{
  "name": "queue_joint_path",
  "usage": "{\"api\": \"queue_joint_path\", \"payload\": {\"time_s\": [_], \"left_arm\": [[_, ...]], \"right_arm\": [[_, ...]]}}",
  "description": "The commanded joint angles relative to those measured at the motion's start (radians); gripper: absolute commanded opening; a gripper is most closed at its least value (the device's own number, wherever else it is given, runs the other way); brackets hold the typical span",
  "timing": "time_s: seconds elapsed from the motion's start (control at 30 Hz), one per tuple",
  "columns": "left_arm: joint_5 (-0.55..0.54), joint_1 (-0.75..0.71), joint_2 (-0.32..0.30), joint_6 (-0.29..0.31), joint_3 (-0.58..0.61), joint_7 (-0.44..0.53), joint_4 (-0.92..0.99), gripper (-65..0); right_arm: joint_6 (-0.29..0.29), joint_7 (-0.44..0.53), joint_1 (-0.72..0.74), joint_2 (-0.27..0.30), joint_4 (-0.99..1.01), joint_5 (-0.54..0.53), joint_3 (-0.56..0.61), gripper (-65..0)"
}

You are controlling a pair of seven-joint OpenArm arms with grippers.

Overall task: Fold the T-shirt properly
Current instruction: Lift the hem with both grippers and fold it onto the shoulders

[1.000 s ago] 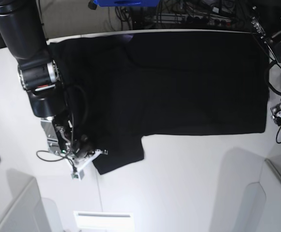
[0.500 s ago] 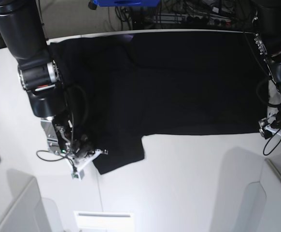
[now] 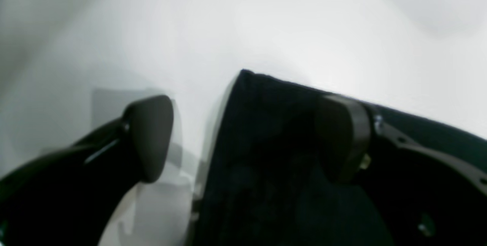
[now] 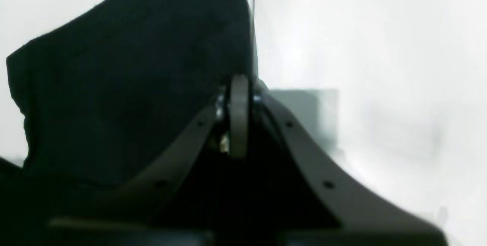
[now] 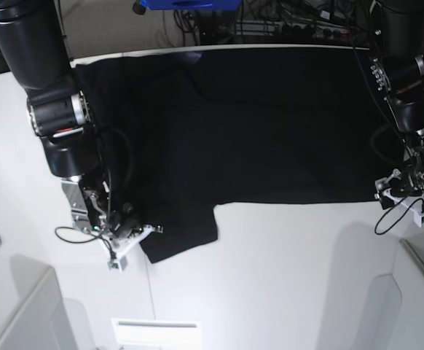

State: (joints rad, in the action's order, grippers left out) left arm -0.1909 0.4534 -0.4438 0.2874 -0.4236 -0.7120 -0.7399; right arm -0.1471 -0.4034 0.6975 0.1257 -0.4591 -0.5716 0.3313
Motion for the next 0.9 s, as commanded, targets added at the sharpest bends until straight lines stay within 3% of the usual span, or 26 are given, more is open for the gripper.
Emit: {"api": "queue_joint_path", "payload": {"time_s": [0.0, 0.1, 0.37, 0.53, 0.63, 0.73, 0.8, 0.87], "left_arm": [[-0.003, 0.025, -0.019, 0.003, -0.001, 0.005, 0.000, -8.4], [0.000, 0.025, -0.017, 0.003, -0.001, 0.005, 0.006, -16.9], [-0.005, 0.017, 0.024, 0.005, 0.001, 0.005, 0.007, -65.0], [-0.008, 0.018, 0.018, 0.008, 0.001, 0.005, -0.005, -65.0], [-0.008, 0.017, 0.017, 0.062, -0.002, 0.004, -0.048, -65.0], [-0.008, -0.009, 0.015, 0.115, -0.008, 0.002, -0.094, -65.0], [-0.008, -0.029, 0.015, 0.115, -0.008, 0.001, -0.146, -65.0], [-0.008, -0.057, 0.015, 0.115, -0.008, -0.002, -0.198, -65.0]], "right_arm": [[-0.015, -0.035, 0.014, -0.010, -0.007, -0.009, 0.001, -65.0], [-0.015, -0.035, 0.014, -0.010, -0.007, -0.009, 0.001, -65.0], [-0.015, -0.030, 0.012, -0.010, -0.007, -0.008, 0.001, -65.0], [-0.015, -0.029, -0.006, -0.001, -0.046, -0.011, -0.001, -65.0], [-0.012, -0.029, -0.065, 0.019, -0.172, -0.012, -0.001, -65.0], [0.062, -0.032, -0.108, 0.033, -0.298, -0.012, -0.001, -65.0], [0.120, -0.033, -0.129, 0.044, -0.370, -0.009, -0.001, -65.0], [0.134, -0.035, -0.141, 0.064, -0.430, -0.011, -0.001, -65.0]]}}
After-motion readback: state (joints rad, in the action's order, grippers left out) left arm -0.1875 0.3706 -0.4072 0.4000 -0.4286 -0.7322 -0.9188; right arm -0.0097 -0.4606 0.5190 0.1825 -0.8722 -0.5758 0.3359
